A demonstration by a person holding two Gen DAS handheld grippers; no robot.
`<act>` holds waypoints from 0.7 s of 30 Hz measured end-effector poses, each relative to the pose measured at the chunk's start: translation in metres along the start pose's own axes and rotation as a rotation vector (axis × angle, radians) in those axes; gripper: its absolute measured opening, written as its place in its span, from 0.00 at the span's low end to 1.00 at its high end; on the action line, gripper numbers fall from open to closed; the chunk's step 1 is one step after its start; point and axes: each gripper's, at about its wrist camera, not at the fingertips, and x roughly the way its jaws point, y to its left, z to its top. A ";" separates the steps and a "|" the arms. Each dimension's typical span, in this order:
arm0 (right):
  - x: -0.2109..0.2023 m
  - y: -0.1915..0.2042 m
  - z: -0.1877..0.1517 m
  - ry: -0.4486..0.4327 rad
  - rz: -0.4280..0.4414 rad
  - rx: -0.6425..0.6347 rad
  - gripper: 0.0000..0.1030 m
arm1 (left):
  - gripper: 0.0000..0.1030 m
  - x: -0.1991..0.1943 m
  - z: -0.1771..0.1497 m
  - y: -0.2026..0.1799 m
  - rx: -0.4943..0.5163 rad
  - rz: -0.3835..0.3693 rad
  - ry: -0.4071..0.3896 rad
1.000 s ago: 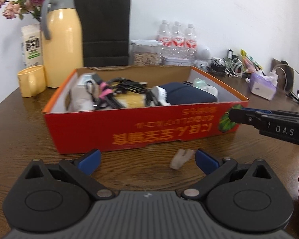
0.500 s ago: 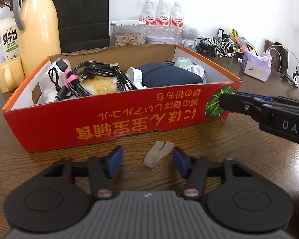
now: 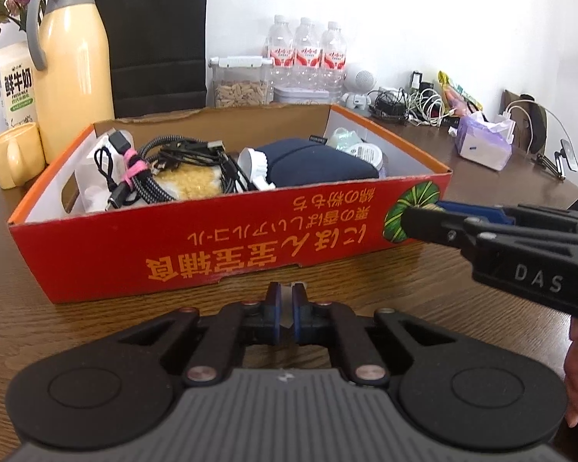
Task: Organize objects
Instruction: 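Lift the tan block toward the box with the right gripper while the left gripper grasps the small white piece, then lower the tan block and white piece into the box and open both grippers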
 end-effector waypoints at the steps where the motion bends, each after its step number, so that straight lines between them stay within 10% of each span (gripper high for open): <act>1: 0.000 0.001 0.000 -0.002 0.001 -0.002 0.29 | 0.06 -0.003 0.001 0.000 -0.002 0.001 -0.010; 21: 0.002 0.022 0.057 -0.150 0.035 -0.059 0.29 | 0.06 -0.053 0.078 0.020 -0.063 0.044 -0.320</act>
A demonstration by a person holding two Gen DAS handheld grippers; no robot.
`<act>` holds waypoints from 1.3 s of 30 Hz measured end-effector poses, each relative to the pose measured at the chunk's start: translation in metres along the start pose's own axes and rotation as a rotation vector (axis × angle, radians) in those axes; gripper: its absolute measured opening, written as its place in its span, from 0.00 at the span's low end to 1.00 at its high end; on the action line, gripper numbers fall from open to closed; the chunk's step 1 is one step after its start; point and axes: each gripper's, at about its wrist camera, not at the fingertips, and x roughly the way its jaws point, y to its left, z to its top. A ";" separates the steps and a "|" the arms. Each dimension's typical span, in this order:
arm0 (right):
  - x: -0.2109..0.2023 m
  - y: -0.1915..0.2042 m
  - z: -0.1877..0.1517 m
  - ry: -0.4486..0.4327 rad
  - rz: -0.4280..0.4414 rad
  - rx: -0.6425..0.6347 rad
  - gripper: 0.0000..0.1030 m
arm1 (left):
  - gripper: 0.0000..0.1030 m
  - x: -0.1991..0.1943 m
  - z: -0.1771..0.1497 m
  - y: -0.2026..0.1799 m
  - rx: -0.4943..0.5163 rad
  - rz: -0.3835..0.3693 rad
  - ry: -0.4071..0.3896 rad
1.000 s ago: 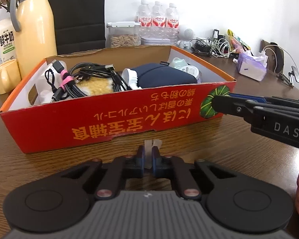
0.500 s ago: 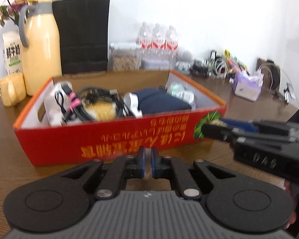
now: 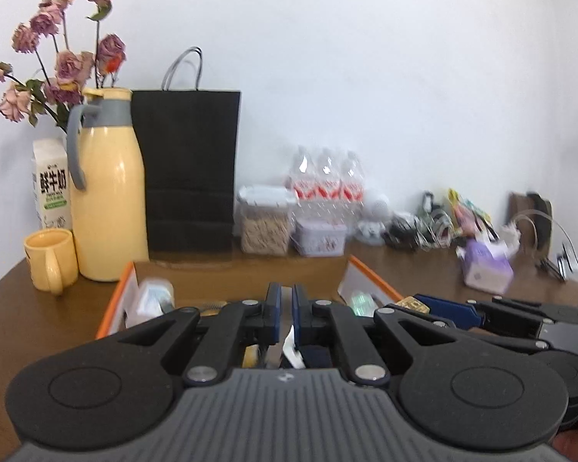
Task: Organize objects
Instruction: 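Lower the tan block and white piece into the box and open both grippers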
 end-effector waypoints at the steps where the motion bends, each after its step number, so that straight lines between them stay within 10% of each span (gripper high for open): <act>1: 0.005 0.000 0.004 -0.002 -0.001 0.000 0.29 | 0.06 0.003 0.004 0.001 -0.008 0.005 -0.008; 23: 0.095 -0.021 -0.010 0.119 -0.076 0.066 0.29 | 0.08 0.070 -0.004 0.043 -0.083 0.164 0.042; 26: 0.092 -0.022 -0.011 0.118 -0.076 0.072 0.39 | 0.29 0.065 -0.005 0.043 -0.072 0.172 0.037; 30: 0.087 -0.022 -0.010 0.093 -0.095 0.064 0.92 | 0.95 0.055 -0.004 0.045 -0.061 0.205 -0.006; 39: 0.086 -0.019 -0.011 0.092 -0.117 0.046 1.00 | 1.00 0.049 -0.004 0.048 -0.069 0.239 -0.034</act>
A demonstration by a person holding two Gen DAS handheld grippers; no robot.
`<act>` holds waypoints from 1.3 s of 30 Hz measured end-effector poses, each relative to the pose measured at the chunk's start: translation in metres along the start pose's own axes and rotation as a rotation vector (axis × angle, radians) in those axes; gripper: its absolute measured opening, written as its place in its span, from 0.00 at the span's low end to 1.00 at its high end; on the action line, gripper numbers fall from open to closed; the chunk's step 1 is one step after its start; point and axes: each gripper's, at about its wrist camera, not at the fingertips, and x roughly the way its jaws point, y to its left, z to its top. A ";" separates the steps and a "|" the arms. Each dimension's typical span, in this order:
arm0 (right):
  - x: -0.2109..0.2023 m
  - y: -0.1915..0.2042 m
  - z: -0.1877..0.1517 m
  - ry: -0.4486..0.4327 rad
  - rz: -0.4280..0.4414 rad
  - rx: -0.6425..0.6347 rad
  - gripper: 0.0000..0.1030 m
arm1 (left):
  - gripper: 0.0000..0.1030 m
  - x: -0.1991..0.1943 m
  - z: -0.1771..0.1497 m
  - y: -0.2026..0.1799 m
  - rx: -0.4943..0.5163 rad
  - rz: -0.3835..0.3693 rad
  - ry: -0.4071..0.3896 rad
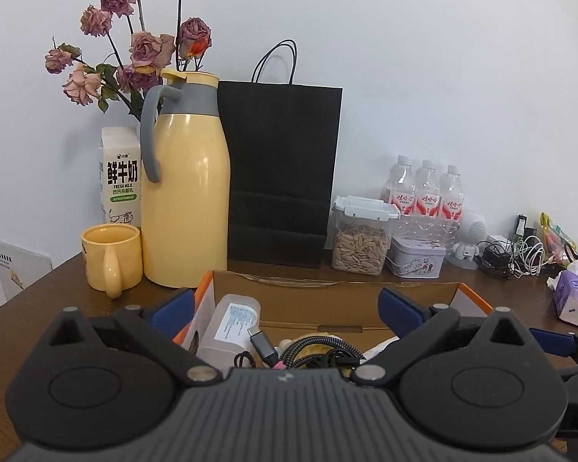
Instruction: Organize objects
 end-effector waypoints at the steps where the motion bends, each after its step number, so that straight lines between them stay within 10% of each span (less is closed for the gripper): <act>1: -0.001 0.000 0.000 -0.004 0.000 0.000 1.00 | 1.00 -0.001 0.000 0.000 0.000 -0.001 -0.002; 18: -0.084 0.015 0.014 -0.071 0.004 -0.049 1.00 | 1.00 -0.080 0.013 0.000 0.033 -0.071 -0.055; 39: -0.153 0.020 -0.031 0.129 0.021 0.026 1.00 | 1.00 -0.146 -0.039 0.016 0.064 -0.061 0.192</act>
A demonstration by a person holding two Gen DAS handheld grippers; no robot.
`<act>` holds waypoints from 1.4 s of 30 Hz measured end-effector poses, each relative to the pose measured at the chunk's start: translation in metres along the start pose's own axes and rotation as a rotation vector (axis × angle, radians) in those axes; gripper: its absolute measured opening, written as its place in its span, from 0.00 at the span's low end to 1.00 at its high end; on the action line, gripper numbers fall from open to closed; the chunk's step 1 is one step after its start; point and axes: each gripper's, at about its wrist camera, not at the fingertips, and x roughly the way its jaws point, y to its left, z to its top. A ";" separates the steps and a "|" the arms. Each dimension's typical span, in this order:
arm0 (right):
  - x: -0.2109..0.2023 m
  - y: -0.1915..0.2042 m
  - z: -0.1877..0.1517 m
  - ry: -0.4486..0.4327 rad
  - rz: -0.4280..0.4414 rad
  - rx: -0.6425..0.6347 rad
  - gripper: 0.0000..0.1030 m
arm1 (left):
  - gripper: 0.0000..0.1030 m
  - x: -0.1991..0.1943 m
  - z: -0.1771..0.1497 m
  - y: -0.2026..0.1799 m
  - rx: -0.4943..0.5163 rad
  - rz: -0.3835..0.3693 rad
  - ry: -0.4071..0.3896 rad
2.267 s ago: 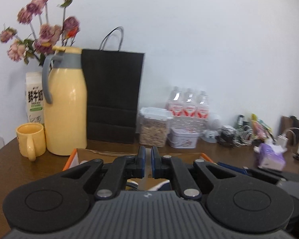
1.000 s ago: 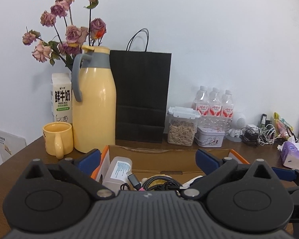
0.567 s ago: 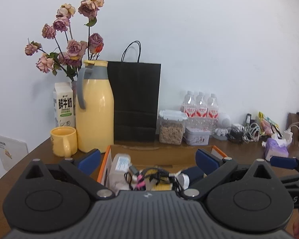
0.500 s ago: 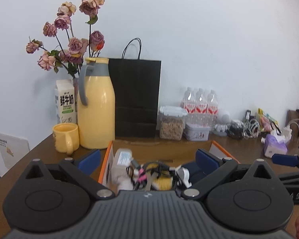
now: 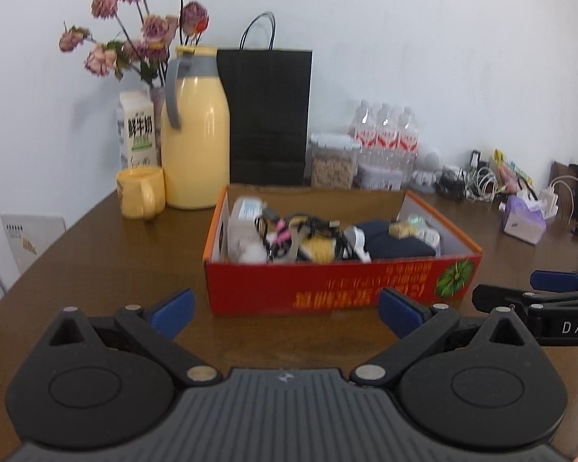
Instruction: Organize objects
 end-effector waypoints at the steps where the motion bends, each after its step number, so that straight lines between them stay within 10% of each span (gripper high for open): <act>1: 0.000 0.001 -0.002 0.008 0.002 0.002 1.00 | 1.00 0.000 -0.002 0.000 -0.001 0.000 0.009; 42: -0.001 0.003 -0.006 0.026 0.007 0.002 1.00 | 1.00 0.003 -0.010 0.003 -0.012 0.002 0.052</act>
